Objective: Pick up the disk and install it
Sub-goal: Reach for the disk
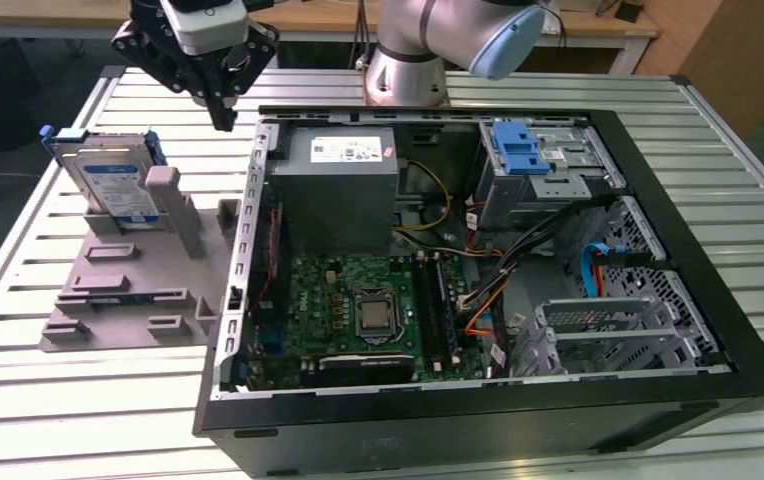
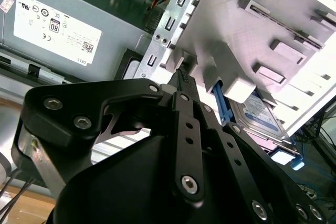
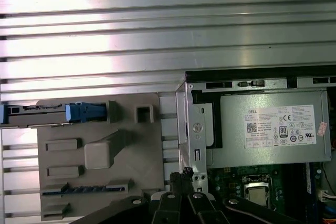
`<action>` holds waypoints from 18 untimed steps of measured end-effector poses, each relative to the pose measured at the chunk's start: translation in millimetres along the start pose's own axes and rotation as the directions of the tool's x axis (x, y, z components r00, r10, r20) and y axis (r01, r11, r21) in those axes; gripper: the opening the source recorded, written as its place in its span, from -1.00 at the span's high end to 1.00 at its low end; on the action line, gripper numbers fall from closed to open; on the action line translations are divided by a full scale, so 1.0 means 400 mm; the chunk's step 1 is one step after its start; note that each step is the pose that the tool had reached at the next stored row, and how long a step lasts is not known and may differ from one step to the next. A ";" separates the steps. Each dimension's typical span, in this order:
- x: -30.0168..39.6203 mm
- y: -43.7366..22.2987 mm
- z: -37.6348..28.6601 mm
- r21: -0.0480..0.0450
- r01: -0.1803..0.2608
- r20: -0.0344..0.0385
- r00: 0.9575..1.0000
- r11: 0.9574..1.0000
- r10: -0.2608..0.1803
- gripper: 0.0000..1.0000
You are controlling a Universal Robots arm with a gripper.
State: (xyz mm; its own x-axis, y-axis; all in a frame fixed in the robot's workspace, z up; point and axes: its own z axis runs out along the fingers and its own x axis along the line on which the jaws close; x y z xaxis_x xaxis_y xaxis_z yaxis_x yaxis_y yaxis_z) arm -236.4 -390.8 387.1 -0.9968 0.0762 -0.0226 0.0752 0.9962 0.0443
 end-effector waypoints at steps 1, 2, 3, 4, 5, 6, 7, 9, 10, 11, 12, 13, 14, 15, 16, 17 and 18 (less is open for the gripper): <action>0.001 0.000 0.000 0.000 0.000 0.000 1.000 1.000 0.000 0.79; 0.003 0.000 0.000 0.000 0.000 0.000 1.000 1.000 0.000 0.79; 0.004 0.000 0.000 0.000 0.000 0.000 1.000 1.000 0.000 0.79; 0.006 0.000 0.000 0.000 0.000 0.000 1.000 1.000 0.000 0.79; 0.007 0.000 0.000 0.000 0.000 0.000 1.000 1.000 0.000 0.79; 0.009 0.000 0.000 0.000 0.000 0.000 1.000 1.000 0.000 0.79; 0.010 0.000 0.000 0.000 0.000 0.000 1.000 1.000 0.000 0.79; 0.013 0.000 0.001 0.000 0.000 0.000 1.000 1.000 0.000 0.79; 0.014 0.000 0.001 0.000 0.000 0.000 1.000 1.000 0.000 0.79; 0.015 0.000 0.001 0.000 0.000 0.000 1.000 1.000 0.000 0.79; 0.017 0.000 0.001 0.000 0.000 0.000 1.000 1.000 0.000 0.79; 0.018 0.000 0.001 0.000 0.000 0.000 1.000 1.000 0.000 0.79; 0.019 0.000 0.001 0.000 0.000 0.000 1.000 1.000 0.000 0.79; 0.021 0.000 0.001 0.000 0.000 0.000 1.000 1.000 0.000 0.79; 0.022 0.000 0.001 0.000 0.000 0.000 1.000 1.000 0.000 0.79; 0.023 0.000 0.001 0.000 0.000 0.000 1.000 1.000 0.000 0.79; 0.025 0.000 0.001 0.000 0.000 0.000 1.000 1.000 0.000 0.79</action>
State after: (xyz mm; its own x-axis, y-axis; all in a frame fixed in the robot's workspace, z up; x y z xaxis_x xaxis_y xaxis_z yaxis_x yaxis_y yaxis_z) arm -246.2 -390.1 386.3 -0.9968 0.0762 -0.0221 0.0752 0.9962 0.0442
